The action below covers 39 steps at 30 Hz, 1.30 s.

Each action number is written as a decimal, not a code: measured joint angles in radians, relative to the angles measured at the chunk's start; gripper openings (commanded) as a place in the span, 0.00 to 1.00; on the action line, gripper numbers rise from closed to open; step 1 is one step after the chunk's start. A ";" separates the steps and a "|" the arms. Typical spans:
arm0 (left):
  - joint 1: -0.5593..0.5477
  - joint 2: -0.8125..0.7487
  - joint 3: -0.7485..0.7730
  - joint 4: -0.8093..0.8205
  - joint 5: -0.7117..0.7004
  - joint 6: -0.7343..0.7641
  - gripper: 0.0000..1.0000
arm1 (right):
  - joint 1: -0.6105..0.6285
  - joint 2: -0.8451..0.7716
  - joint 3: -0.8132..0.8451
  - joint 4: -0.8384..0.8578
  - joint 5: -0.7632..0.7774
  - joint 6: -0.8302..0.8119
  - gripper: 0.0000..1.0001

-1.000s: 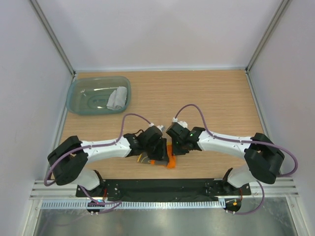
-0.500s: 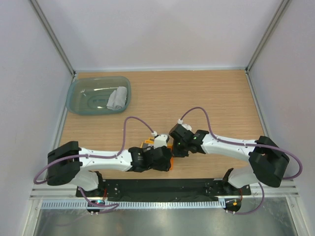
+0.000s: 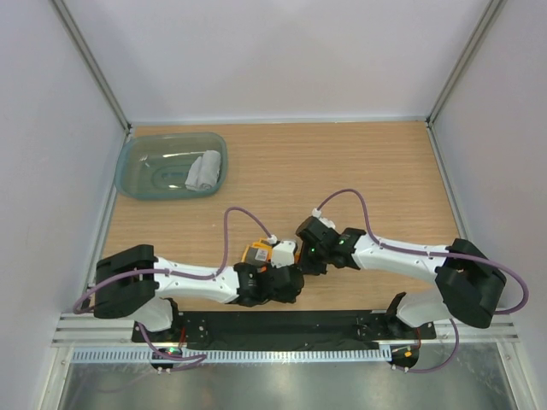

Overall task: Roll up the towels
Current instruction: Roll the towel

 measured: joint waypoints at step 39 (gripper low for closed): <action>0.321 -0.164 -0.468 0.688 0.464 -0.193 0.02 | -0.002 -0.356 -0.227 0.195 -0.003 -0.109 0.72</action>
